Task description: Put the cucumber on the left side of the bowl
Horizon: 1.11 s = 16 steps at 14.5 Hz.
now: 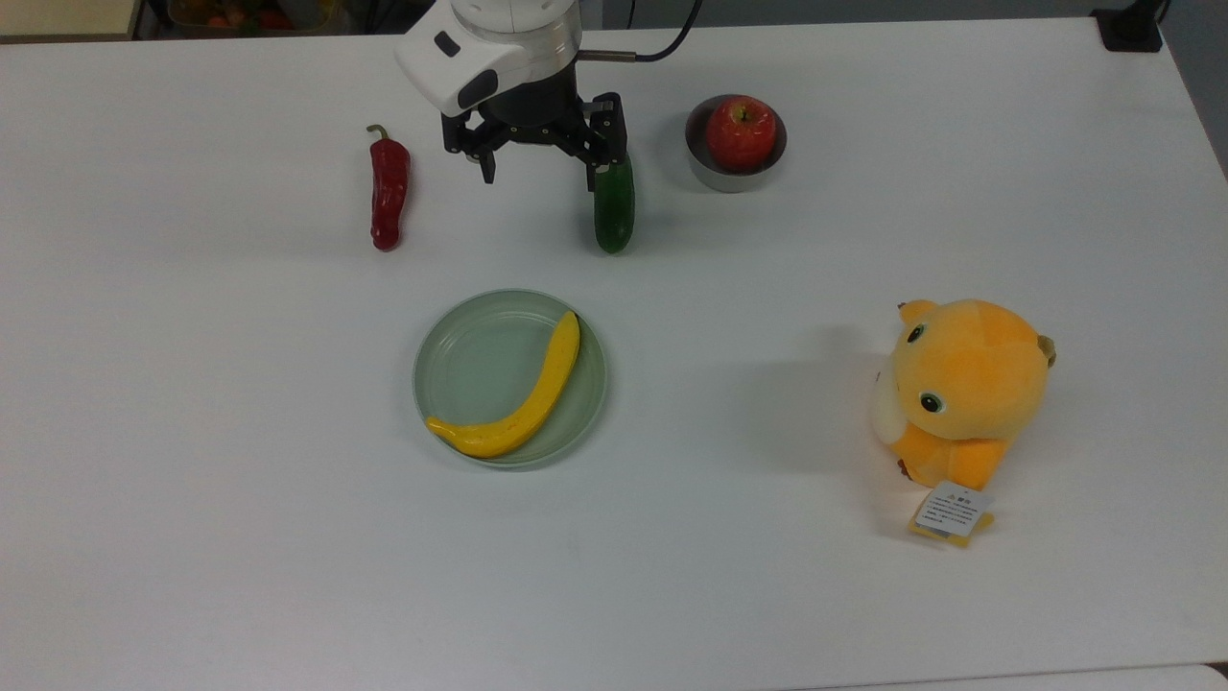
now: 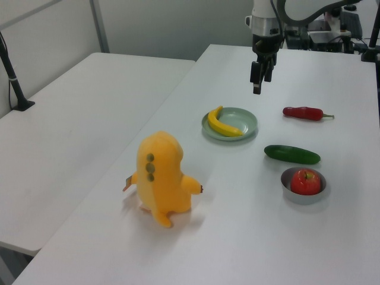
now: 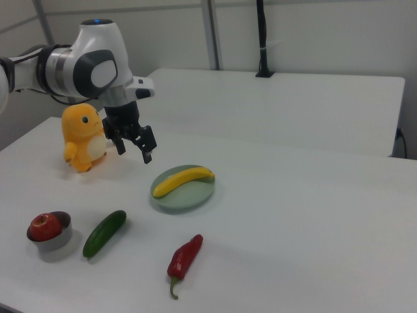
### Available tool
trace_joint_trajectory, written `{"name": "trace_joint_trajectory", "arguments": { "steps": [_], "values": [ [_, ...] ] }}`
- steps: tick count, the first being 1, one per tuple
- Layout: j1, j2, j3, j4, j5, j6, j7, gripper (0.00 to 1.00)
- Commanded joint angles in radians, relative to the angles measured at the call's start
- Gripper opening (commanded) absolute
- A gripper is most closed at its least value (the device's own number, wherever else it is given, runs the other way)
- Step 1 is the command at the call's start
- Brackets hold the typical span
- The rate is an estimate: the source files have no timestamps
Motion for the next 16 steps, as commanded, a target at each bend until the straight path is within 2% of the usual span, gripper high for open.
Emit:
{"name": "trace_joint_trajectory", "arguments": {
  "steps": [1, 3, 7, 16],
  "values": [
    [0.013, 0.006, -0.012, 0.021, 0.009, -0.037, -0.016, 1.00],
    [0.020, 0.007, -0.012, 0.017, 0.009, -0.065, -0.018, 1.00],
    [0.056, 0.024, -0.009, 0.012, 0.008, -0.235, -0.022, 1.00],
    [0.081, 0.025, -0.007, -0.025, 0.008, -0.237, -0.022, 1.00]
  ]
}}
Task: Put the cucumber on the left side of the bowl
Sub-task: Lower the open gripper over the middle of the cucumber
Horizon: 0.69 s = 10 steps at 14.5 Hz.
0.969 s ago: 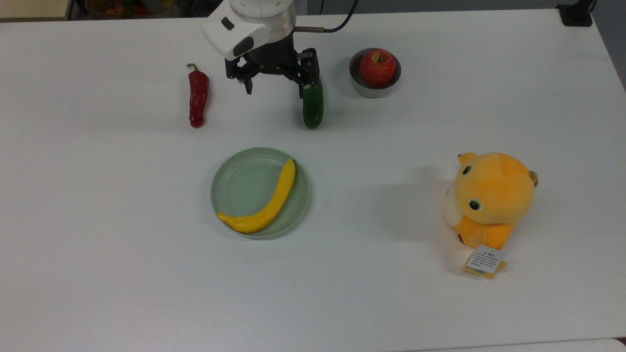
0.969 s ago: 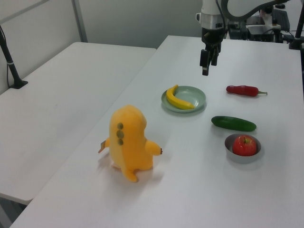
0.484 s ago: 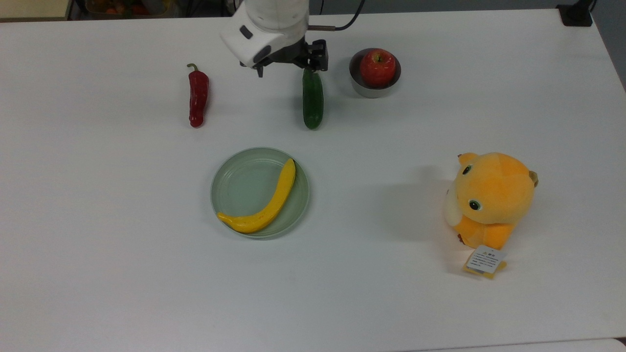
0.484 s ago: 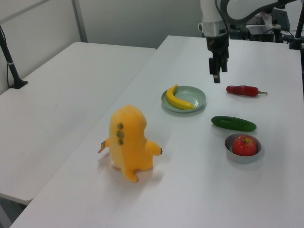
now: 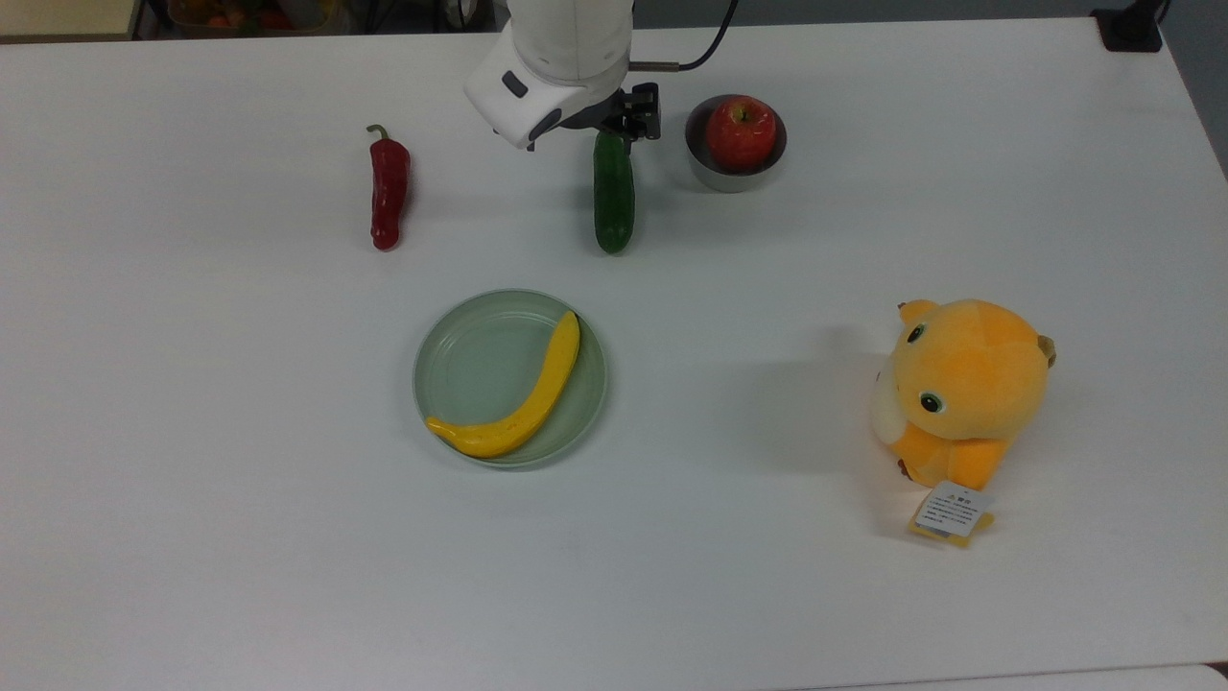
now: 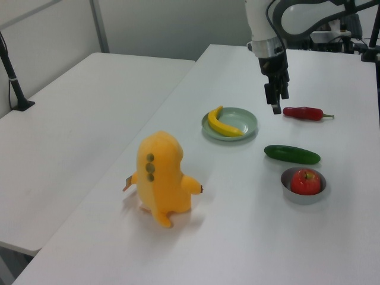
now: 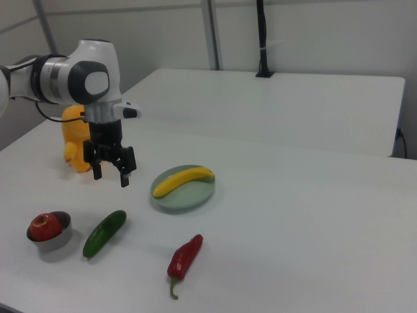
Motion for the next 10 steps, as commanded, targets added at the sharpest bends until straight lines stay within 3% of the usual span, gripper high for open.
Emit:
{"name": "trace_joint_trajectory", "arguments": {
  "steps": [1, 5, 10],
  "values": [
    [0.017, -0.008, -0.009, -0.012, 0.008, -0.008, -0.018, 1.00],
    [0.021, -0.013, -0.009, -0.052, 0.006, 0.060, -0.010, 1.00],
    [0.025, -0.158, -0.001, -0.297, 0.006, 0.306, -0.005, 1.00]
  ]
}}
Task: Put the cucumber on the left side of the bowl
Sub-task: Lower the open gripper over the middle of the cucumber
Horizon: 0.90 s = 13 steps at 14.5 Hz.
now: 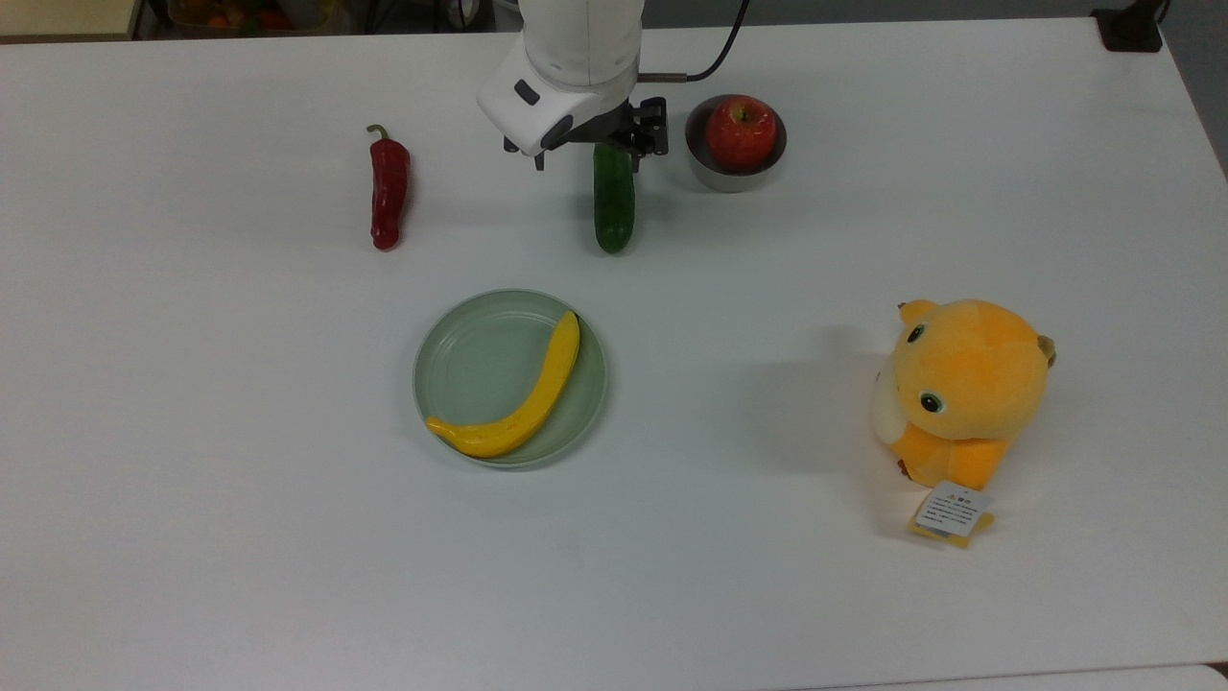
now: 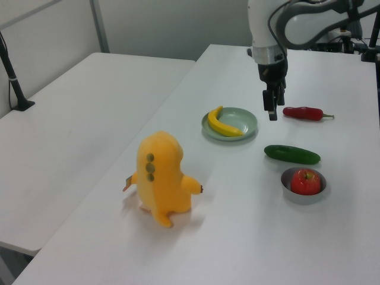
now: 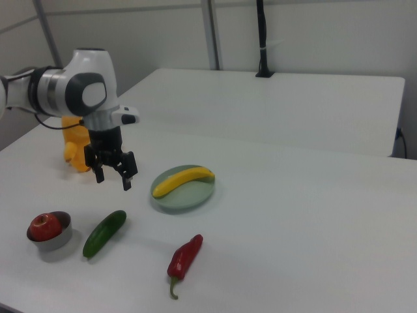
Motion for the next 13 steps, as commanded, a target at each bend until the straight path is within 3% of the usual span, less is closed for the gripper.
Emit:
{"name": "trace_joint_trajectory", "arguments": {
  "steps": [1, 5, 13],
  "values": [
    [0.012, -0.163, 0.000, -0.248, 0.006, 0.188, -0.004, 1.00],
    [0.013, -0.238, 0.004, -0.361, 0.008, 0.230, -0.004, 1.00],
    [0.050, -0.148, 0.006, -0.389, 0.008, 0.328, -0.002, 1.00]
  ]
}}
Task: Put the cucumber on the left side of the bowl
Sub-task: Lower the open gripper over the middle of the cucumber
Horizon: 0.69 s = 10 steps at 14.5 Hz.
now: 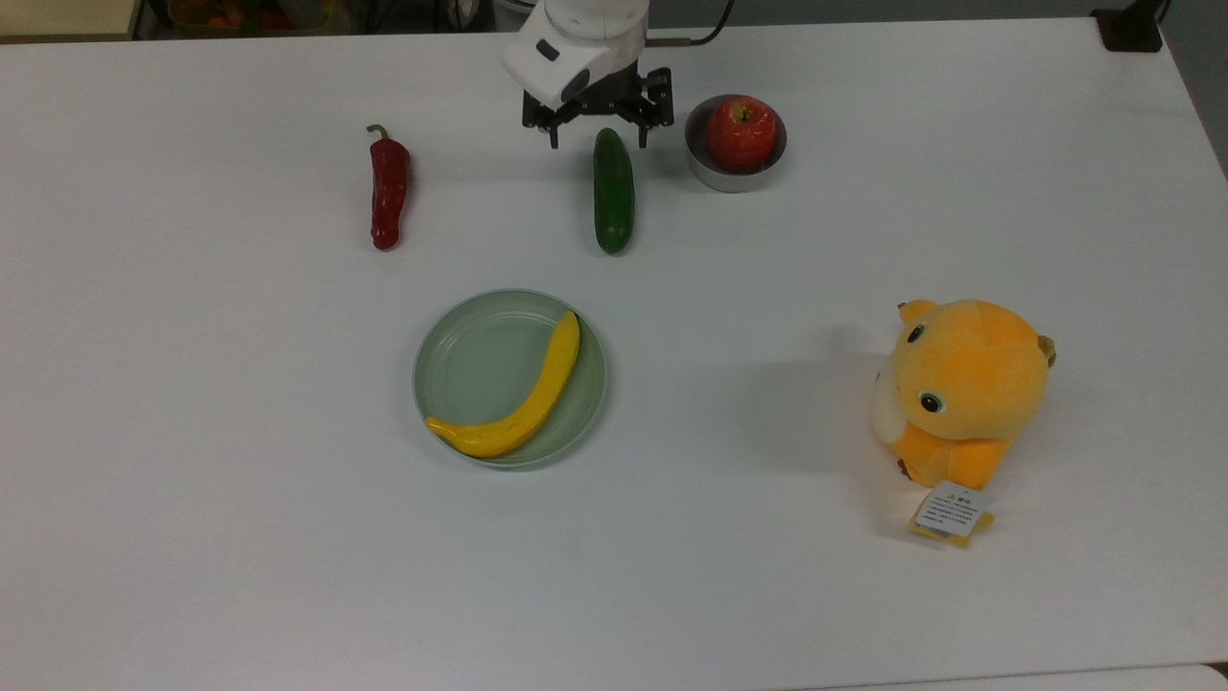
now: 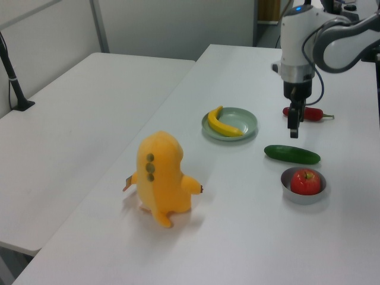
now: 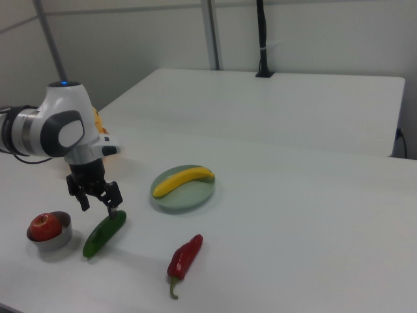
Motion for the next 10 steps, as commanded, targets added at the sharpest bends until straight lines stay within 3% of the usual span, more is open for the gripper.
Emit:
{"name": "trace_joint_trajectory", "arguments": {
  "steps": [1, 8, 9, 10],
  "values": [
    [0.033, 0.051, -0.008, -0.013, 0.008, 0.068, -0.002, 1.00],
    [0.048, 0.122, -0.002, -0.005, 0.003, 0.108, 0.021, 1.00],
    [0.048, 0.134, 0.004, -0.002, -0.002, 0.116, 0.021, 0.94],
    [0.048, 0.139, 0.005, -0.004, -0.009, 0.128, 0.022, 0.66]
  ]
}}
